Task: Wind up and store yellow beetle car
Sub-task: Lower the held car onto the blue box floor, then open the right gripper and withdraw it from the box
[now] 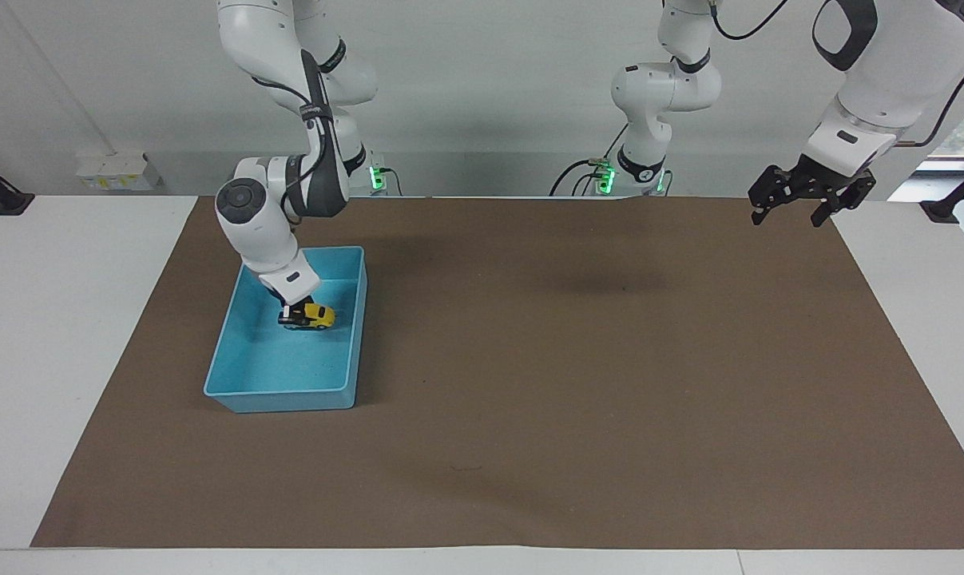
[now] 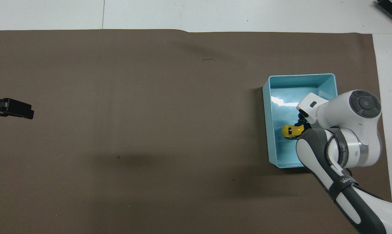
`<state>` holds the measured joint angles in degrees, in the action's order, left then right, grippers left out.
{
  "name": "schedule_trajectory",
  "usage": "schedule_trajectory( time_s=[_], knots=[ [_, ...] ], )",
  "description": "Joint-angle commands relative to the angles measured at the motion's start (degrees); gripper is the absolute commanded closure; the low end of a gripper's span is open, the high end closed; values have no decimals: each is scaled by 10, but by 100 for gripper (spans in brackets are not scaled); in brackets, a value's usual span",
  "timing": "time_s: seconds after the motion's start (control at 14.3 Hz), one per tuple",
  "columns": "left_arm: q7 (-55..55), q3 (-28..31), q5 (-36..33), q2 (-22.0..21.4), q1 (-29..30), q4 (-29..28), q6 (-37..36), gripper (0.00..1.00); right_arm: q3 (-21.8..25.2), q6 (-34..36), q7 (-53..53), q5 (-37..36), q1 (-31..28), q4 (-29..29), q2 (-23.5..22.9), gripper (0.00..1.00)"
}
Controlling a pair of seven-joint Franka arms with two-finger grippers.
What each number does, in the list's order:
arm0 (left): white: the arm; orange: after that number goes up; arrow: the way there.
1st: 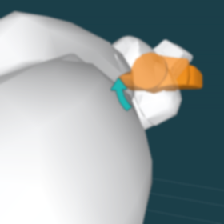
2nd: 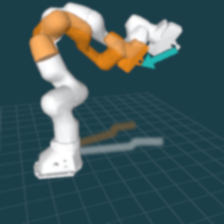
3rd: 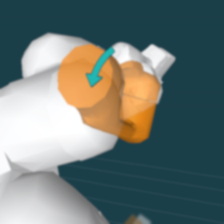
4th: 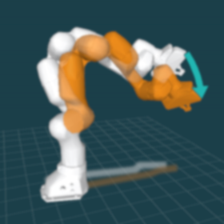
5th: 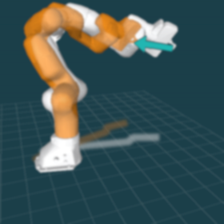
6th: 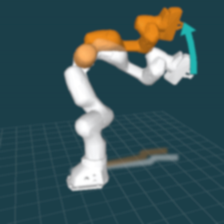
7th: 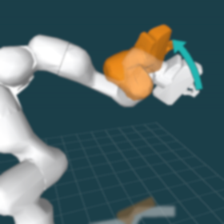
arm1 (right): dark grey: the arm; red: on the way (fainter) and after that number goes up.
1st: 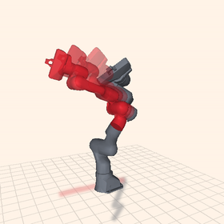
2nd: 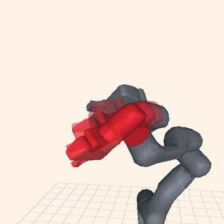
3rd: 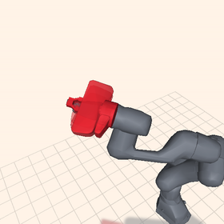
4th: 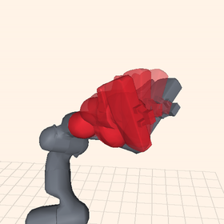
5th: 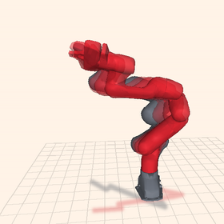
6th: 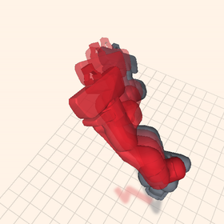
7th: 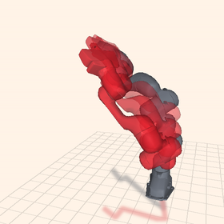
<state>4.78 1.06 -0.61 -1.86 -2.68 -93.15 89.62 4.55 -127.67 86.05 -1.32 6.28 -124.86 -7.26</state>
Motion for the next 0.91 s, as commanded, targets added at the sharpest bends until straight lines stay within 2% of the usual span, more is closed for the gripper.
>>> schedule_trajectory(
  time_s=[0.0,0.21,0.56,0.84],
  knots=[
    [3,-1,-10,-3,2,5,-10,0,-4,0,0,-3,-9,4,0,0],
    [3,-1,-10,-2,2,5,-10,0,-5,13,-18,7,-7,28,-1,0],
    [3,-1,-10,-3,1,5,-10,0,-11,128,-118,15,-3,150,2,0],
    [3,-1,-10,-3,2,5,-10,0,-9,164,-173,48,-9,214,5,0]
  ],
)
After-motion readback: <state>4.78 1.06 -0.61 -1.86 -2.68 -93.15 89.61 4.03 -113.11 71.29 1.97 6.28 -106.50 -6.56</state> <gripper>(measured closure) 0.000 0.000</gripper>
